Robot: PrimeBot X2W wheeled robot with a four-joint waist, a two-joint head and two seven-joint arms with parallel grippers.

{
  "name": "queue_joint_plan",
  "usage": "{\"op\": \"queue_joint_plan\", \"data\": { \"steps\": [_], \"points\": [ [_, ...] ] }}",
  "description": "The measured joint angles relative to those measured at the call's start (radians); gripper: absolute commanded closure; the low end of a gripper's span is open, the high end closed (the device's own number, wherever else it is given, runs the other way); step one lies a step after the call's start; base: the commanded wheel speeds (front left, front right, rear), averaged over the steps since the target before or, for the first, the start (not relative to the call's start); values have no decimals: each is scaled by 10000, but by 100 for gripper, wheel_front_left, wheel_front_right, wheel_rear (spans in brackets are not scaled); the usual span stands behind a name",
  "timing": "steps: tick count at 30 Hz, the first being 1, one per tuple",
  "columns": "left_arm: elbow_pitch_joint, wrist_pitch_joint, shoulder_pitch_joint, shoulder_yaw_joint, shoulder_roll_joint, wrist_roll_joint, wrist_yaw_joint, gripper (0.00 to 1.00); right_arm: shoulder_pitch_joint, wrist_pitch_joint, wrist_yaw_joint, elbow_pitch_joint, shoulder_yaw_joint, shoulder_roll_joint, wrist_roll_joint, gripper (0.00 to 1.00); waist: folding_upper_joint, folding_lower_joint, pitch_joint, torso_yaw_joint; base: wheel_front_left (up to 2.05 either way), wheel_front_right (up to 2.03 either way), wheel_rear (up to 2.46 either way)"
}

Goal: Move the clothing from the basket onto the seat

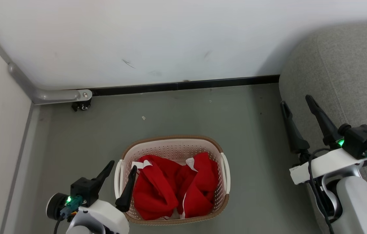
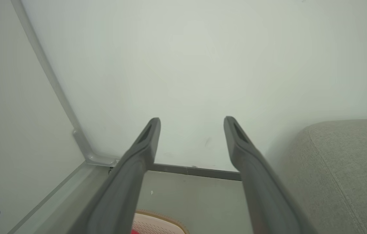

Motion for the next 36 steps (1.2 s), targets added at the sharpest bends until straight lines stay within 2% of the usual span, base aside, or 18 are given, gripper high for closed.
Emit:
{"op": "queue_joint_plan", "data": {
  "steps": [36],
  "points": [
    [2249,1900,-2779,-439,-94,-117,10,0,-2693,-6,0,-535,1103,17,-337,0,0,-1,2925,-728,0,0,0]
  ]
}}
